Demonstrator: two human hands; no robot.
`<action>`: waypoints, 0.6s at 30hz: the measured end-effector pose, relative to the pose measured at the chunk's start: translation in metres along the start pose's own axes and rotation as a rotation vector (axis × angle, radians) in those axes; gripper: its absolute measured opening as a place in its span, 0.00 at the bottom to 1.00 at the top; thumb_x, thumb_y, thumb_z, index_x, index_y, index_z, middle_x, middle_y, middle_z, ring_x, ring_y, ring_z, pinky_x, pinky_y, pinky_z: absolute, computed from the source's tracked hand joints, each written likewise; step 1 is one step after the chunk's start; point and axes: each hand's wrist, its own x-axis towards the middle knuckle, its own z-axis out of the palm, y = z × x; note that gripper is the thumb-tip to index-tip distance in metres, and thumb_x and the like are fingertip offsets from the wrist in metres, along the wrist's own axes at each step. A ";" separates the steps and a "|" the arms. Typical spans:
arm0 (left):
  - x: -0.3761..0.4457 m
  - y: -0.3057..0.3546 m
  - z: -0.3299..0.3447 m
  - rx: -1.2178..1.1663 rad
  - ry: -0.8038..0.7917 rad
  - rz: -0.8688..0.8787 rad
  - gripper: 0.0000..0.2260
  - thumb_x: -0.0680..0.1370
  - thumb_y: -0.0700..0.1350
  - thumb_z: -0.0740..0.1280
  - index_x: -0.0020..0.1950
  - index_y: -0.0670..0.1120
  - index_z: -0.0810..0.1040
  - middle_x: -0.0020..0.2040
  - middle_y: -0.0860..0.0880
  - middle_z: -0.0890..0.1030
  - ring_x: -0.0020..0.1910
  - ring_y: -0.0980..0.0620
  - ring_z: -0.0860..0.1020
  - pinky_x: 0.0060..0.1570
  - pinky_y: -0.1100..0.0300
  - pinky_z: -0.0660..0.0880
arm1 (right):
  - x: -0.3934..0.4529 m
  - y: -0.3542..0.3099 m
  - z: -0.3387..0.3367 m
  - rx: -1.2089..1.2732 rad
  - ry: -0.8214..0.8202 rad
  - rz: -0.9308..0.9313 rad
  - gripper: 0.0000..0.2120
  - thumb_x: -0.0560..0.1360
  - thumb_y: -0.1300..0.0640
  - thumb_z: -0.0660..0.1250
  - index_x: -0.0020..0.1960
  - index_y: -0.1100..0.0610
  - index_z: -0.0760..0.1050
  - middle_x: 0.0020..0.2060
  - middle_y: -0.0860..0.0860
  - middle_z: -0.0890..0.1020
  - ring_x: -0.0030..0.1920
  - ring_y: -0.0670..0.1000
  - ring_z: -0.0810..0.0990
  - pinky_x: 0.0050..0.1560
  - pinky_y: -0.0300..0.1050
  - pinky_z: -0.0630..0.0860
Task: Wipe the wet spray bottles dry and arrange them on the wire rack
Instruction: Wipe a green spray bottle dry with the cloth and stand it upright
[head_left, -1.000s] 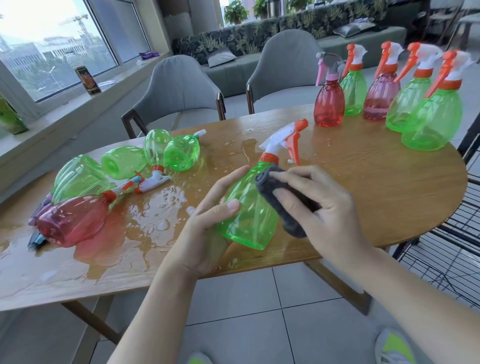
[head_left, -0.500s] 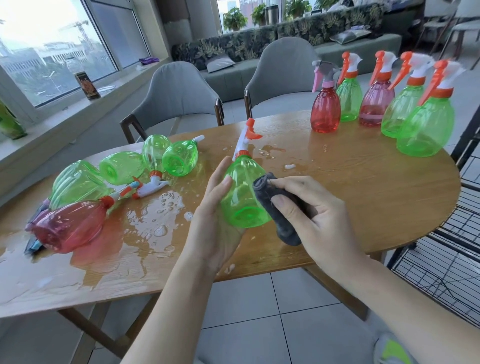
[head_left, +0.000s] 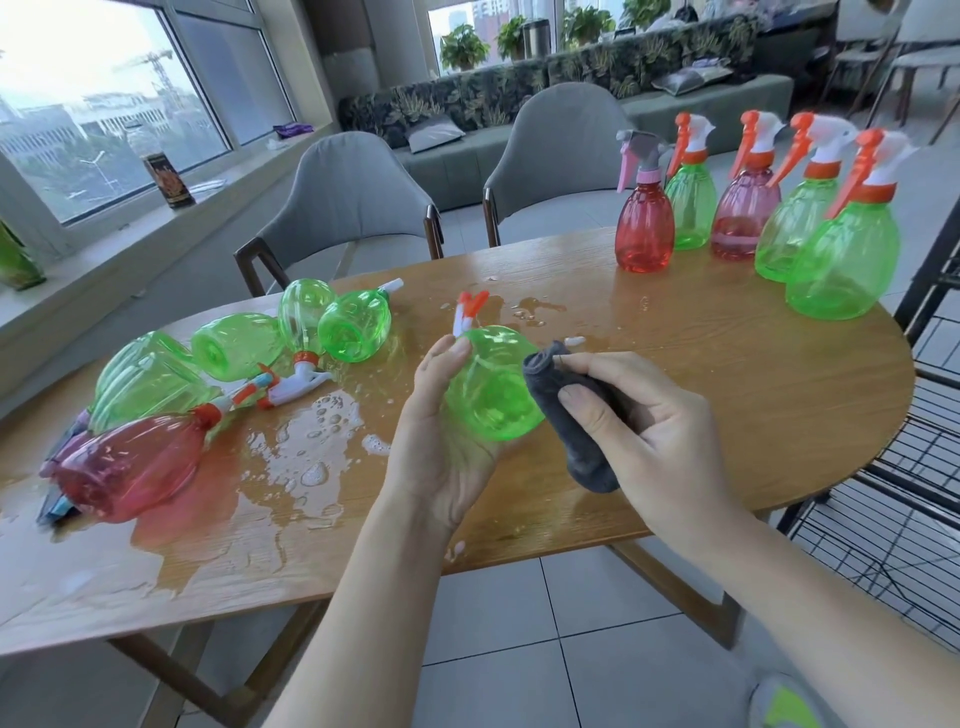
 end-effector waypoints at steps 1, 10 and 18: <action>0.002 0.000 0.001 -0.012 0.030 0.018 0.44 0.74 0.50 0.81 0.82 0.39 0.61 0.80 0.32 0.67 0.74 0.31 0.74 0.63 0.36 0.78 | -0.001 0.002 0.000 -0.062 -0.005 -0.042 0.11 0.79 0.59 0.70 0.60 0.51 0.83 0.55 0.45 0.84 0.59 0.51 0.83 0.59 0.42 0.77; 0.000 -0.009 0.008 -0.032 0.143 0.109 0.22 0.73 0.46 0.79 0.64 0.53 0.75 0.59 0.42 0.79 0.42 0.43 0.83 0.38 0.51 0.81 | -0.002 0.018 0.007 -0.513 -0.026 -0.494 0.09 0.79 0.62 0.74 0.59 0.61 0.85 0.50 0.57 0.82 0.45 0.51 0.80 0.49 0.41 0.78; -0.004 -0.019 0.010 0.034 0.058 0.156 0.21 0.77 0.45 0.74 0.67 0.50 0.72 0.55 0.42 0.84 0.54 0.40 0.83 0.52 0.44 0.80 | 0.016 0.015 0.012 -0.530 0.125 -0.494 0.09 0.79 0.64 0.73 0.59 0.63 0.84 0.49 0.59 0.82 0.49 0.52 0.82 0.54 0.41 0.79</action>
